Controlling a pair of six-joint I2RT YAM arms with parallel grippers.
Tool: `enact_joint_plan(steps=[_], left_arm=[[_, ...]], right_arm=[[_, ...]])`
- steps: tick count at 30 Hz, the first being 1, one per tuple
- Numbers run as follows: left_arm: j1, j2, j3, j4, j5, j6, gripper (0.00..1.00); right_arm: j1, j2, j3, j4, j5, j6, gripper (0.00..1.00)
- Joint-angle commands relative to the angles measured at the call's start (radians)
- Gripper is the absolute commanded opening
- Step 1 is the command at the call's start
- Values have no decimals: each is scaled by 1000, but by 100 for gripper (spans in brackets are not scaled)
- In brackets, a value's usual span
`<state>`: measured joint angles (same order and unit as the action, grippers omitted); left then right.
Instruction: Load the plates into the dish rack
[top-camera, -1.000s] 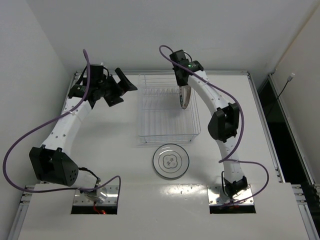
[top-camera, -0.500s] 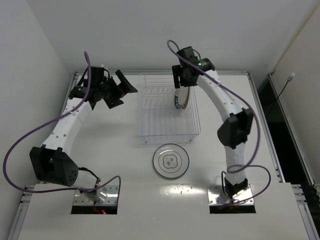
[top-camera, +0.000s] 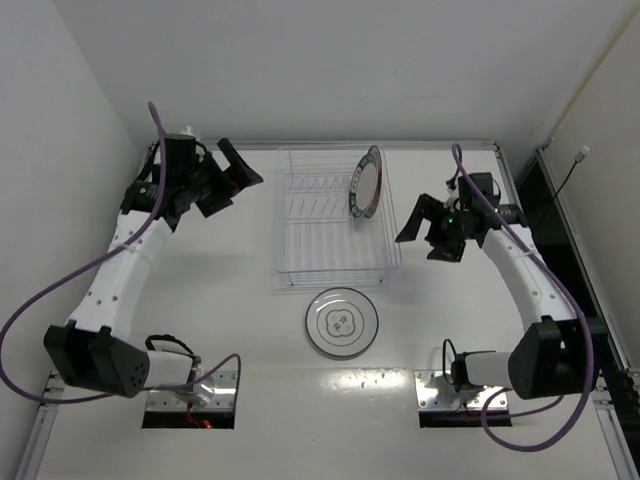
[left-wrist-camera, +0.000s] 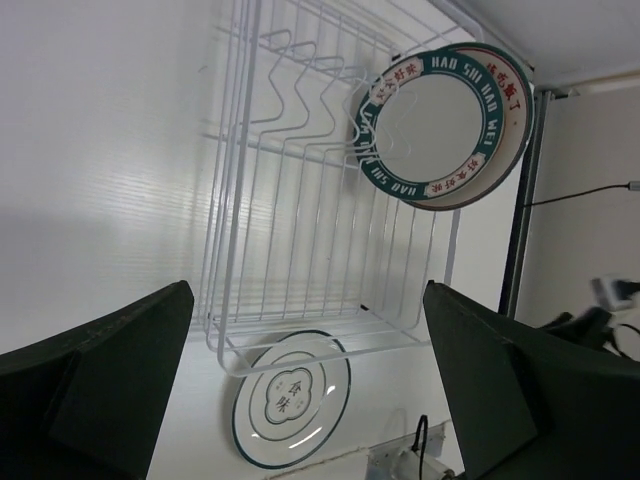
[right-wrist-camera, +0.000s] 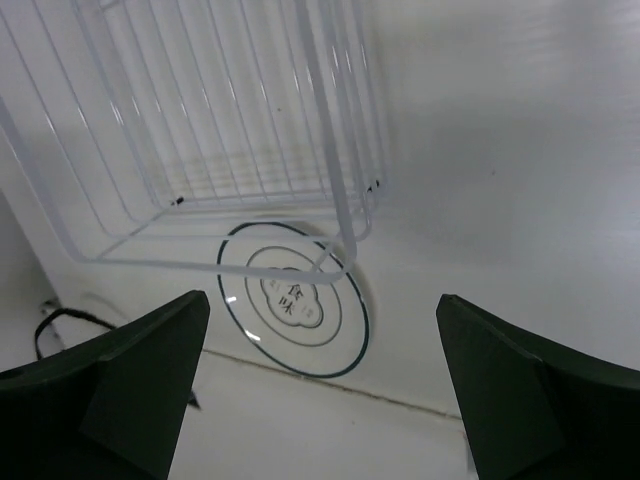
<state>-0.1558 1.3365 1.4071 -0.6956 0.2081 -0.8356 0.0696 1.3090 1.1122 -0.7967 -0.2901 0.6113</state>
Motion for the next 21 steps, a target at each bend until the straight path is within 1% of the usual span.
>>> enact_joint_plan(steps=[1, 2, 3, 5, 6, 8, 9, 11, 12, 13, 14, 15, 16, 17, 18, 20, 21], left_arm=[[-23, -155, -17, -25, -107, 55, 100], [-37, -178, -46, -36, -121, 64, 100], [-37, -203, -65, -36, -142, 64, 100], [-48, -278, -108, -45, -153, 64, 100], [-57, -304, -158, -45, -153, 64, 100], [-67, -373, -215, -36, -162, 64, 100], [-76, -387, -253, -36, -162, 64, 100], [-76, -410, -264, -64, -162, 64, 100], [-85, -419, -275, -64, -162, 64, 100], [-85, -433, -275, -79, -162, 64, 100], [-85, -433, -275, -88, -162, 73, 100], [-85, -433, -266, -106, -162, 73, 100], [-85, -433, -266, -117, -176, 82, 100], [-85, -433, -266, -126, -176, 82, 100], [-85, -442, -266, -140, -176, 82, 100], [-85, -442, -266, -160, -176, 92, 100], [-85, -442, -249, -194, -176, 92, 100]], right_arm=[[-37, -17, -171, 108, -208, 51, 95], [-50, -33, -217, 137, -252, 67, 95], [-60, -49, -304, 175, -270, 77, 93], [-60, -120, -382, 209, -282, 116, 92], [-60, -148, -458, 232, -282, 125, 92], [-51, -216, -532, 286, -294, 162, 91], [-51, -232, -610, 312, -303, 174, 91], [-51, -255, -685, 381, -304, 220, 90], [-41, -273, -768, 455, -304, 244, 90], [-40, -284, -811, 456, -314, 270, 90], [-28, -295, -854, 550, -314, 339, 89], [-28, -306, -949, 603, -314, 375, 87], [-16, -315, -995, 705, -314, 408, 86], [-2, -315, -1038, 755, -314, 439, 86], [-2, -315, -1114, 804, -301, 483, 84], [28, -277, -1181, 923, -278, 496, 83], [29, -255, -1190, 942, -262, 496, 83]])
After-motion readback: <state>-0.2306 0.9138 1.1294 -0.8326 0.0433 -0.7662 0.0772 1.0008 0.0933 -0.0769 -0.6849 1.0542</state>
